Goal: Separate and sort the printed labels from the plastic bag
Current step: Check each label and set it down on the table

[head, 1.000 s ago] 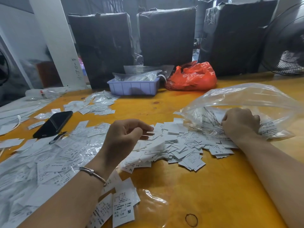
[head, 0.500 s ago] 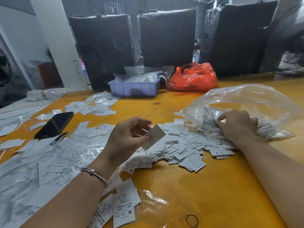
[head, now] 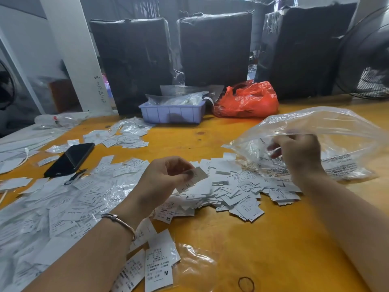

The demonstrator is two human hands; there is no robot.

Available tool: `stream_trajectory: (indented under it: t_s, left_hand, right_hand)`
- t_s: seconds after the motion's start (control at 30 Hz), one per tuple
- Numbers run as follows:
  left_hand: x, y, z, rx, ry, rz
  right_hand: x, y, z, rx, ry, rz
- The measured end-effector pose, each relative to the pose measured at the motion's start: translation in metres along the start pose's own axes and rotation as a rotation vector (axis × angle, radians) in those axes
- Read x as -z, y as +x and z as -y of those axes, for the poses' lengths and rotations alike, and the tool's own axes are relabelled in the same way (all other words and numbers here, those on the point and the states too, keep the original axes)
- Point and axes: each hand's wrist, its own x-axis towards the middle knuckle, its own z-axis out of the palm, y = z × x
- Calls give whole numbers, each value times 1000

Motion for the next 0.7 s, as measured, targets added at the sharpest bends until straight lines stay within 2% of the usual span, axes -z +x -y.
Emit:
stream_trajectory:
  t_s: [0.1,0.13,0.2,0.3,0.4,0.57,0.7]
  left_hand:
    - [0,1,-2,123,-149,96]
    - [0,1,-2,167,-251,134]
    - [0,1,-4,239,-485,200]
    - [2,1,-6,258,-723,328]
    - [2,0,-7,186,-750,397]
    - [1,-2,-10,126,-656,262]
    - [-1,-4,-14,98,-578,177]
  right_hand:
    - [-11,-18,18,-104,265,434]
    - [-15,-23,21,-89,295,535]
    - [-20,-32,25,-10,319,628]
    - [-22,-42,26,112,319,647]
    - [-23,-46,25,248,266,603]
    - [-28,-50,20,545,-8,453]
    - [-32,-53,19,645,-81,478]
